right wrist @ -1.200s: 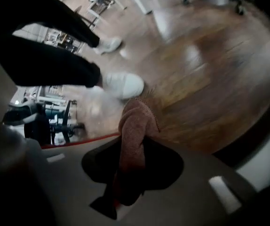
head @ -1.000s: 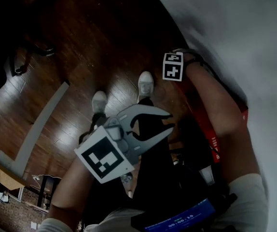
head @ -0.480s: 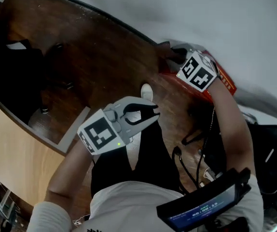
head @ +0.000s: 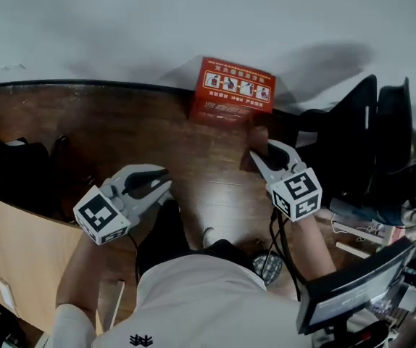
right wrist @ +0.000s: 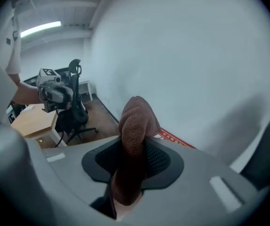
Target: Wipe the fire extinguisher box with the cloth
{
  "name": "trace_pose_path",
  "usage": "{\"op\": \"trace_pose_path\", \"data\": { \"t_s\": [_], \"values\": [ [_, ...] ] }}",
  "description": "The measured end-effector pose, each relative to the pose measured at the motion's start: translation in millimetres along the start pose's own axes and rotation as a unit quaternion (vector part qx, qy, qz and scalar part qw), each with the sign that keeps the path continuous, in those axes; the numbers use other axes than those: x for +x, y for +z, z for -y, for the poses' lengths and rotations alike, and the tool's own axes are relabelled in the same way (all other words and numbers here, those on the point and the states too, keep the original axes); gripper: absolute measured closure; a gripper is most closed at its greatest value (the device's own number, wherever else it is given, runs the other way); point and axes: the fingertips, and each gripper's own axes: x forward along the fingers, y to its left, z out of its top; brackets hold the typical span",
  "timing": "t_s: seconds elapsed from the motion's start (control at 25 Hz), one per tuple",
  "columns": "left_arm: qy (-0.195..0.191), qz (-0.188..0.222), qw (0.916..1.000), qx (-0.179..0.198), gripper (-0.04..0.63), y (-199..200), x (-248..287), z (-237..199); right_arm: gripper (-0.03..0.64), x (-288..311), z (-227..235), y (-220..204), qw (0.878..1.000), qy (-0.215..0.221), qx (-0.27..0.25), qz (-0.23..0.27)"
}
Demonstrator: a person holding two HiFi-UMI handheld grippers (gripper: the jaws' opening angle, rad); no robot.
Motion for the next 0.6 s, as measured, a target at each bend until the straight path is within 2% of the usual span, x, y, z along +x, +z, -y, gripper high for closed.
{"op": "trace_pose_path", "data": {
  "t_s": [0.16,0.32,0.44,0.6],
  "values": [
    [0.025,0.024,0.9993,0.009,0.535,14,44,65,0.499,-103,-15,-76,0.999,-0.019,0.022,0.024],
    [0.005,0.025,0.9996,0.014,0.535,21,76,158,0.499,-183,-42,-131,0.996,-0.030,0.067,0.057],
    [-0.013,0.006,0.9993,0.034,0.536,24,85,224,0.499,-235,-59,-151,0.991,-0.025,0.098,0.086],
    [-0.030,-0.009,0.9985,0.044,0.537,34,81,275,0.499,-291,-65,-157,0.988,-0.051,0.093,0.113]
  ]
}}
